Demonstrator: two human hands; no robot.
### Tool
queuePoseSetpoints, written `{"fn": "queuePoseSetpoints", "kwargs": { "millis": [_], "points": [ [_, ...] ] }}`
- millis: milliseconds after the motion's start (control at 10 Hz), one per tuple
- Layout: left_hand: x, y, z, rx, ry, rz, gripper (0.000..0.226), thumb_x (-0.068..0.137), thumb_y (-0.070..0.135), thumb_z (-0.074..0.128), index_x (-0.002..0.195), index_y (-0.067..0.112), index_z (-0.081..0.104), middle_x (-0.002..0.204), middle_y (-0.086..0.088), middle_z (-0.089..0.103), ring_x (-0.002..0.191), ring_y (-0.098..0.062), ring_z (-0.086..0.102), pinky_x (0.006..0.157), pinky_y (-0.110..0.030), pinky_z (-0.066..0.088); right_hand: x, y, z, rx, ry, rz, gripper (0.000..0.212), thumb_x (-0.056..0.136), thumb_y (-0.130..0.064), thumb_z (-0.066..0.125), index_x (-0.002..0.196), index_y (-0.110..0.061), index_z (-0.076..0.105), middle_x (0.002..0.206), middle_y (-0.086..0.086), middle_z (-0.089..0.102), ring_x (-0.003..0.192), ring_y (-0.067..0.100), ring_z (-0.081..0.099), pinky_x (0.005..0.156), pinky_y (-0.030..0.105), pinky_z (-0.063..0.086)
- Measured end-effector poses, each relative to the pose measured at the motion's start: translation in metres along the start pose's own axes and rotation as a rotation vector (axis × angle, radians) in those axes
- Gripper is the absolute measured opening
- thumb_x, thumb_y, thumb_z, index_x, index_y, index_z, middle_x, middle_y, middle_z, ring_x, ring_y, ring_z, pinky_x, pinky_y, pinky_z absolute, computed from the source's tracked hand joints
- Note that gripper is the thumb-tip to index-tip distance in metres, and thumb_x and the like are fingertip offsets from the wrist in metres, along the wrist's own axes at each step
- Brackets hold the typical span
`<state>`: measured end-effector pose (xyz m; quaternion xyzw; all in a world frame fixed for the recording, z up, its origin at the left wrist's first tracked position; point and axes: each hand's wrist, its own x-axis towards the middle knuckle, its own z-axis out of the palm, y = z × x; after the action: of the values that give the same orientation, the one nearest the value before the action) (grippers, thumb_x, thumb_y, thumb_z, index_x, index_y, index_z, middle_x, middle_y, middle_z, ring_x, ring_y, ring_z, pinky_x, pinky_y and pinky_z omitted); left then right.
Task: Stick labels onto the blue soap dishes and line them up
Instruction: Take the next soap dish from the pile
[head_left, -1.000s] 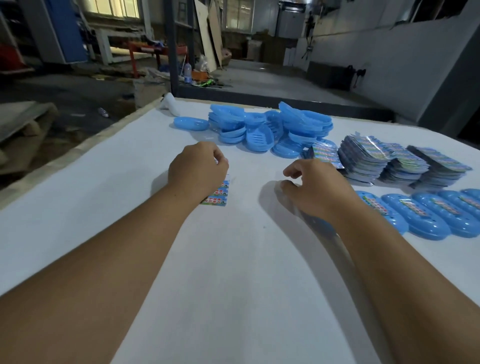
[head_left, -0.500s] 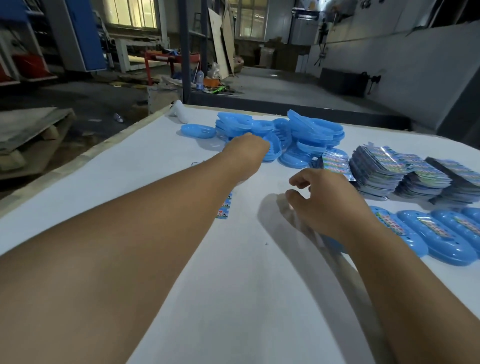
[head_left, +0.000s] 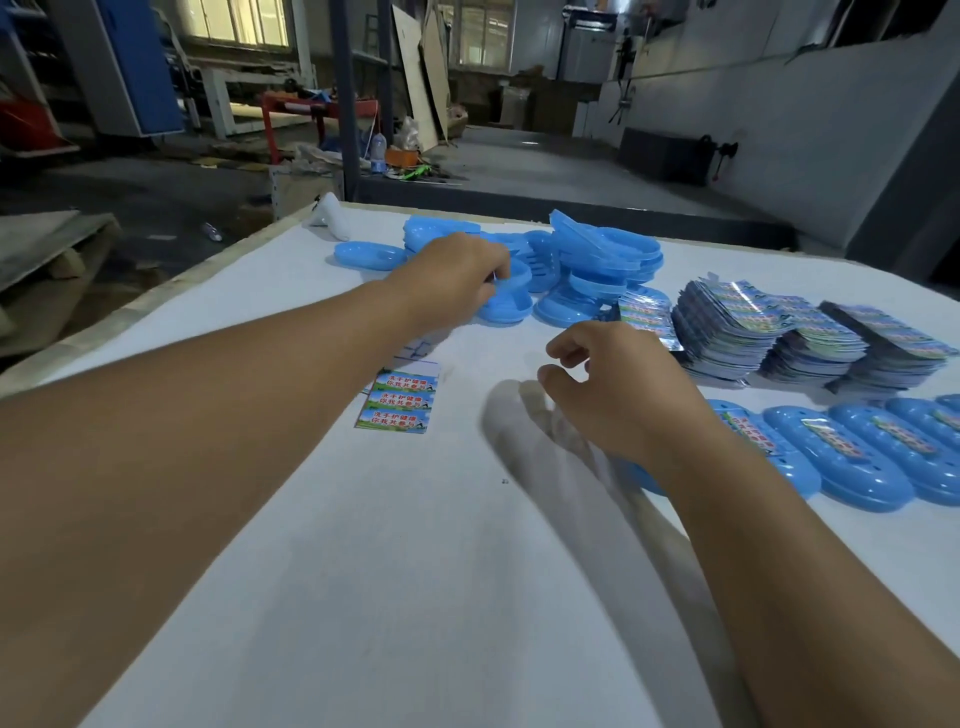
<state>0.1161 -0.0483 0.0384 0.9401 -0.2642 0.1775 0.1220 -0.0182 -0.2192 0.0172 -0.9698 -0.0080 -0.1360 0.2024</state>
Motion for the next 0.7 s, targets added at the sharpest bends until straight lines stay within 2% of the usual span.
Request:
{"fn": "queuePoseSetpoints", "kwargs": {
  "millis": [100,200,300,400,500,600,700],
  "points": [
    [-0.007,0.01,-0.007,-0.153,0.176,-0.078,0.019,0.1,0.015,0.056,0.118,0.013,0.062,0.106,-0.004,0.065,0.091,-0.018,0.059,0.079,-0.029,0.047,0.0,0.0,0.0,0.009,0.011,-0.005,0.034,0.096,-0.039,0.061,0.127,-0.028,0.066,0.117,-0.012,0.068,0.11,0.016,0.061,0.097,0.04,0.05],
    [-0.022,0.023,-0.015,-0.438,0.265,-0.274,0.007,0.101,0.02,0.057,0.108,0.02,0.057,0.093,0.008,0.06,0.083,-0.008,0.057,0.074,-0.021,0.045,0.0,0.0,0.001,0.039,0.042,-0.009,0.04,0.096,-0.038,0.061,0.134,-0.029,0.058,0.122,-0.01,0.064,0.113,0.017,0.06,0.097,0.039,0.049],
    [-0.042,0.036,-0.017,-0.821,0.239,-0.503,0.009,0.102,0.023,0.055,0.095,0.022,0.06,0.086,0.005,0.064,0.076,-0.008,0.059,0.066,-0.021,0.046,0.003,0.002,0.002,0.068,0.125,-0.032,0.057,0.094,-0.04,0.064,0.146,-0.03,0.043,0.137,-0.003,0.053,0.122,0.022,0.055,0.1,0.039,0.045],
    [-0.066,0.051,-0.014,-1.257,0.19,-0.616,0.019,0.101,0.012,0.054,0.086,0.013,0.065,0.072,-0.001,0.06,0.063,-0.008,0.053,0.058,-0.019,0.045,0.003,0.003,0.002,0.156,0.181,-0.072,0.072,0.088,-0.048,0.073,0.149,-0.031,0.039,0.144,-0.005,0.047,0.127,0.017,0.048,0.095,0.029,0.038],
    [-0.081,0.062,-0.015,-1.599,0.156,-0.762,0.018,0.101,0.004,0.052,0.086,0.007,0.063,0.066,-0.004,0.061,0.053,-0.006,0.055,0.047,-0.014,0.046,0.002,0.001,0.003,0.212,0.161,-0.125,0.074,0.084,-0.049,0.077,0.148,-0.028,0.045,0.143,-0.005,0.052,0.125,0.014,0.051,0.094,0.022,0.035],
    [-0.09,0.062,-0.018,-1.766,0.095,-0.871,0.016,0.101,0.005,0.052,0.087,0.005,0.06,0.05,-0.001,0.061,0.053,-0.008,0.057,0.046,-0.013,0.047,0.002,0.002,0.003,0.21,0.182,-0.138,0.065,0.084,-0.052,0.077,0.141,-0.027,0.056,0.135,-0.006,0.06,0.118,0.012,0.056,0.095,0.023,0.039],
    [-0.098,0.059,-0.019,-1.83,0.022,-0.91,0.019,0.102,0.005,0.051,0.084,0.005,0.058,0.046,0.0,0.06,0.06,-0.009,0.056,0.047,-0.012,0.048,0.003,0.006,0.003,0.184,0.12,-0.116,0.065,0.081,-0.06,0.075,0.138,-0.031,0.059,0.13,-0.011,0.062,0.111,0.007,0.055,0.092,0.025,0.042]
  ]
}}
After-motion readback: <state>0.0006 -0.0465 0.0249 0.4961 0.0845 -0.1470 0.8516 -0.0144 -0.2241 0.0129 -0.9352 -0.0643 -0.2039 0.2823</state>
